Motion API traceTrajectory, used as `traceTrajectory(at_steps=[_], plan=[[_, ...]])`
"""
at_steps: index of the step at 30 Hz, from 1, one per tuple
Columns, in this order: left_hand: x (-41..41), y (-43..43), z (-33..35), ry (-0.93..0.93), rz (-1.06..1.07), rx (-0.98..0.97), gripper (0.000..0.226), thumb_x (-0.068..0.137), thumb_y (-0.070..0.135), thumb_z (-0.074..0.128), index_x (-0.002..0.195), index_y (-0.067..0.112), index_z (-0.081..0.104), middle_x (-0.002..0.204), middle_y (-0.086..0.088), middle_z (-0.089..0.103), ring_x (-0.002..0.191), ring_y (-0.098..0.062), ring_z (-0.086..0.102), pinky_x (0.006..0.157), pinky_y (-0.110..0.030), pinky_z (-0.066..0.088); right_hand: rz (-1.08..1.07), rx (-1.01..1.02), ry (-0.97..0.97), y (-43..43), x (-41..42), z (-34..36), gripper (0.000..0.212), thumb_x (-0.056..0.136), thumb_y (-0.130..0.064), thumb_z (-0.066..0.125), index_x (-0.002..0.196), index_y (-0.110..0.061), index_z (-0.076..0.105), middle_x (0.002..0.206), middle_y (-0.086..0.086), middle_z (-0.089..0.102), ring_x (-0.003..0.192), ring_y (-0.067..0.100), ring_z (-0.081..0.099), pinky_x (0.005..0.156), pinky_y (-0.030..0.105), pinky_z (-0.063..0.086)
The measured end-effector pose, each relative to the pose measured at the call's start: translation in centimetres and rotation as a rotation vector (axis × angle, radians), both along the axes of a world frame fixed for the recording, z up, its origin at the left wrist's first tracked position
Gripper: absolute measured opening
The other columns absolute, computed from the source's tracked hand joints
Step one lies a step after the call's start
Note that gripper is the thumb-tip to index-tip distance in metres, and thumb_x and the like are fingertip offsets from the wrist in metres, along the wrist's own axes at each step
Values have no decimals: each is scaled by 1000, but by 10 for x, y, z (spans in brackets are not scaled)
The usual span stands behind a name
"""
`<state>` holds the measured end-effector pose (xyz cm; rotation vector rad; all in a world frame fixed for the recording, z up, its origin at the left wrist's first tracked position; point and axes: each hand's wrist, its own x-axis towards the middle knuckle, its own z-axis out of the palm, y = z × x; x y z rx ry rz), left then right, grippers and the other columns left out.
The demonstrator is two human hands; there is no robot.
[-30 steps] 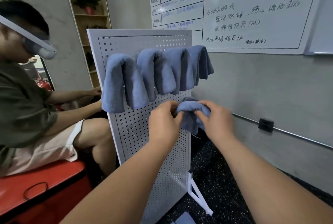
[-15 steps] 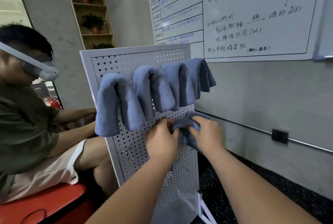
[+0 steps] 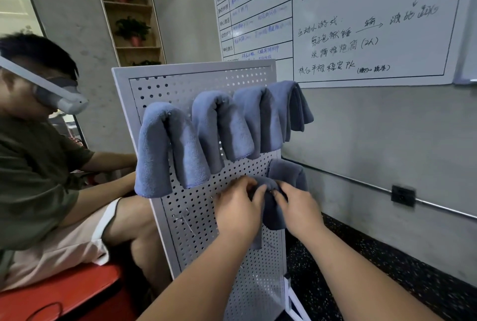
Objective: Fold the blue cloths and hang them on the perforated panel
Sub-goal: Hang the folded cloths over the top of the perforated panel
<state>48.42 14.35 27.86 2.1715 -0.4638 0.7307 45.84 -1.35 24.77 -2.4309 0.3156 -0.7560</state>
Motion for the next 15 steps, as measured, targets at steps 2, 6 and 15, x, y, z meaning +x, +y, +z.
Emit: traceTrajectory(at_steps=[2,6,15], plan=[[0,-1,-1,-24,15,8,25,95,55,71,103,31,72,95,11,77,90,-17,72,89,-42,55,3,13,3,1,-1,-2,36,110,-49,47,141,-38,61,108,4,78,98,32,71,67,37,45],[0,0,-2,-22,26,34,26,93,56,73,102,31,73,94,10,78,89,-17,73,88,-41,56,16,24,13,4,-5,-4,35,110,-51,45,138,-38,62,107,3,78,98,31,72,69,40,51],[-4,2,2,49,25,69,31,93,59,69,111,33,70,107,10,74,101,-20,69,96,-45,52,39,12,13,4,-18,1,36,108,-50,50,137,-32,61,116,-1,75,107,27,69,78,41,55]])
